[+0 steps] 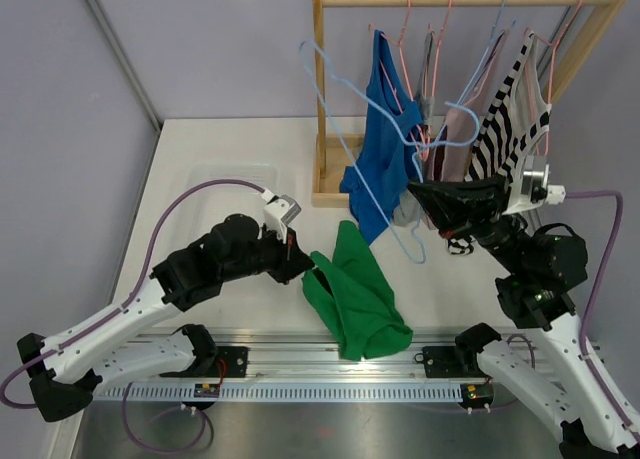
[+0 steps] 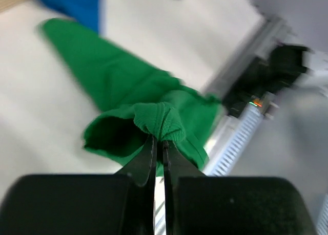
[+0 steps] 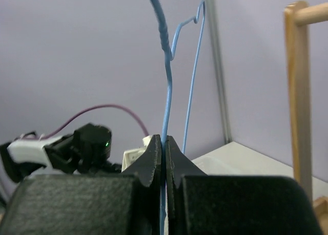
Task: Remove the tank top from the hanger
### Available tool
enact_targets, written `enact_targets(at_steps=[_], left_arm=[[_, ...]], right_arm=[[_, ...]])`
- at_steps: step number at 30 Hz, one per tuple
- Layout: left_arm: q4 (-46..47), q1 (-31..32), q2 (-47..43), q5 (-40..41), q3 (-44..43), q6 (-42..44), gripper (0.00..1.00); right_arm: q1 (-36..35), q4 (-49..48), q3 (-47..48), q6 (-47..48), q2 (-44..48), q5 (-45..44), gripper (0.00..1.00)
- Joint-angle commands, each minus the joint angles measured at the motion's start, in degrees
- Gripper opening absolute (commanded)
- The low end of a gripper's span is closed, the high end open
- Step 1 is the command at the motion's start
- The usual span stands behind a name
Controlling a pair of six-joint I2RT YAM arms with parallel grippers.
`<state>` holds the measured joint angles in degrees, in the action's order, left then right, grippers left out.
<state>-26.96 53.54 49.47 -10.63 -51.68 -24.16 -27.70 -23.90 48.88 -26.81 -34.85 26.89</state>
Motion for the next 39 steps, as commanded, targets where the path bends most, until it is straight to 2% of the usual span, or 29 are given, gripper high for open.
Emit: enact_targets(at_steps=[1,4,5,7,8,12,14,15,16,17,22,27,32,39], left_arm=[[-10.7,-0.2,0.8,23.3,-5.6,-2.6,0.00],[-13.7,-0.2,1.4,24.9,-7.0,-1.9,0.15],[-14.1,-0.2,1.3,24.9,-7.7,-1.8,0.32],[-14.7,-0.2,0.9,25.0,-8.3,-1.3,0.50],[-15.4,-0.2,0.6,25.1,-9.1,-1.1,0.62],[-18.3,-0.2,-1.0,27.1,-10.9,-0.3,0.77],[-20.1,-0.2,-2.5,27.8,-11.5,0.1,0.81],[-20.8,-0.2,-3.1,28.6,-11.9,0.3,0.90],[-21.5,-0.2,-3.8,28.9,-12.1,0.8,0.92],[-22.5,-0.2,-5.3,29.2,-12.2,1.1,0.99],[-23.9,-0.2,-10.1,33.1,-11.0,4.2,0.99],[-21.3,-0.2,-14.0,38.4,-6.5,5.4,0.99],[-19.0,-0.3,-14.6,39.5,-3.1,5.0,0.99],[-18.7,-0.5,-13.7,39.9,-1.9,5.0,0.99]], right_arm=[[-0.2,13.6,11.8,1.1,-3.1,-13.3,0.00],[-0.3,27.4,20.0,4.3,-8.2,-19.7,0.00],[-0.2,30.2,24.0,4.8,-9.6,-21.2,0.00],[-0.2,37.1,28.0,6.9,-13.9,-23.7,0.00],[-0.2,38.6,31.5,7.3,-15.3,-24.3,0.00],[-0.2,46.3,39.8,10.0,-22.0,-28.9,0.00],[-0.2,48.3,44.1,10.5,-25.9,-30.3,0.00],[-0.2,49.7,45.1,10.8,-26.8,-30.4,0.00],[-0.2,50.3,46.1,11.0,-28.9,-30.6,0.00],[-0.3,51.1,48.0,10.9,-29.8,-30.4,0.00],[-0.2,52.6,50.6,11.4,-34.9,-29.8,0.00],[-0.6,52.0,54.8,13.0,-38.5,-29.4,0.00],[-3.5,56.7,66.9,17.5,-48.5,-34.6,0.00],[-6.0,57.2,78.2,22.1,-59.0,-38.8,0.00]])
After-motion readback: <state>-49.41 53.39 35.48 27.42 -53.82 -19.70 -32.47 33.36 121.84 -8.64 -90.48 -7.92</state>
